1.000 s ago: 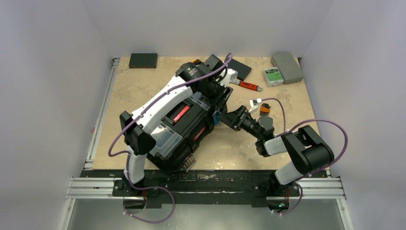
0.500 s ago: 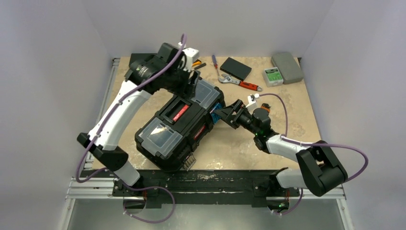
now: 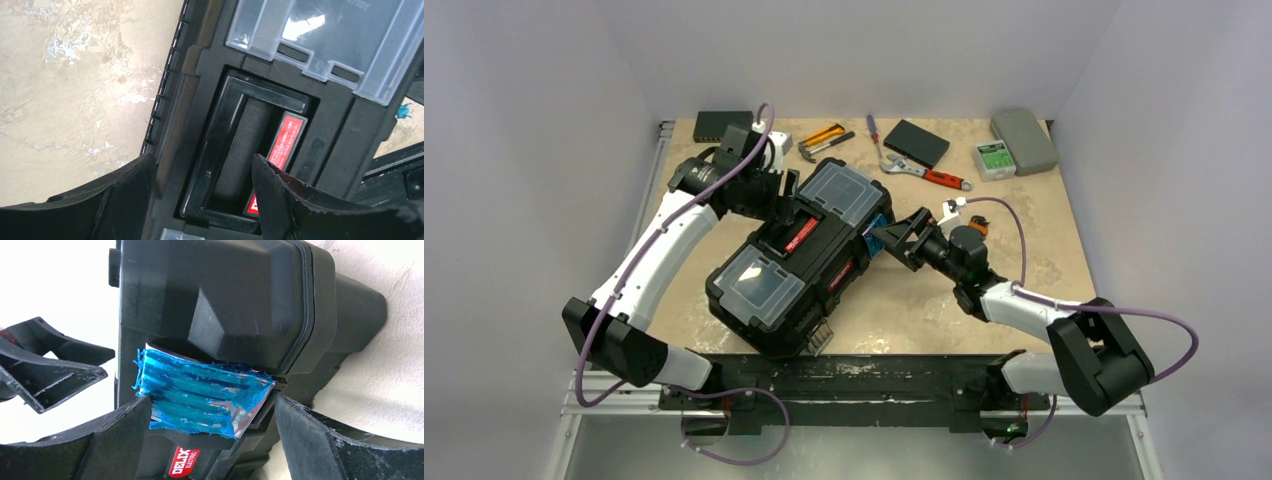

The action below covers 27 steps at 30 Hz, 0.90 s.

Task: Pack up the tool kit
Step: Close the toolbox at the center of the board.

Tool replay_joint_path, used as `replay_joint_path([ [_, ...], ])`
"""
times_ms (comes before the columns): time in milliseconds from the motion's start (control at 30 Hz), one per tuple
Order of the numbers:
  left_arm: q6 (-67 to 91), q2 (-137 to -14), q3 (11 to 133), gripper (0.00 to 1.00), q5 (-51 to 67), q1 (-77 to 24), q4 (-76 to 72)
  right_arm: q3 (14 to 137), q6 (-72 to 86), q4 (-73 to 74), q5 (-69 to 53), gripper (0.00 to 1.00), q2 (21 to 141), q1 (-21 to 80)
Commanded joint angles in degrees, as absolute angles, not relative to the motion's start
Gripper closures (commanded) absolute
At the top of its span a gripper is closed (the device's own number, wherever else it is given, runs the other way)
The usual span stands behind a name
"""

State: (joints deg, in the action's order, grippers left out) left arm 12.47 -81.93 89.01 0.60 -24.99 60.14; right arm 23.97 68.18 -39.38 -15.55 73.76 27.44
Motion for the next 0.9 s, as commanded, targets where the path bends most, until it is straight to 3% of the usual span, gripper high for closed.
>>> replay_joint_path([
  [0,12.7,-78.6,86.2,0.31,4.9,-22.2,52.8,25.5,67.5,-33.0,-9.1,0.12,73.6,28.9],
  [200,14.5,-79.9,82.0,0.32,13.3,-17.7,48.8,25.1,68.3,-31.5,-6.5,0.19,73.3,29.5],
  [400,14.9,-80.5,81.1,0.32,14.1,-15.9,48.4,25.2,69.1,-29.1,-4.9,0.1,71.5,29.9],
  [867,20.8,-82.1,77.5,0.35,24.9,-9.2,43.2,29.1,70.7,-29.7,-4.9,0.1,76.9,31.0],
])
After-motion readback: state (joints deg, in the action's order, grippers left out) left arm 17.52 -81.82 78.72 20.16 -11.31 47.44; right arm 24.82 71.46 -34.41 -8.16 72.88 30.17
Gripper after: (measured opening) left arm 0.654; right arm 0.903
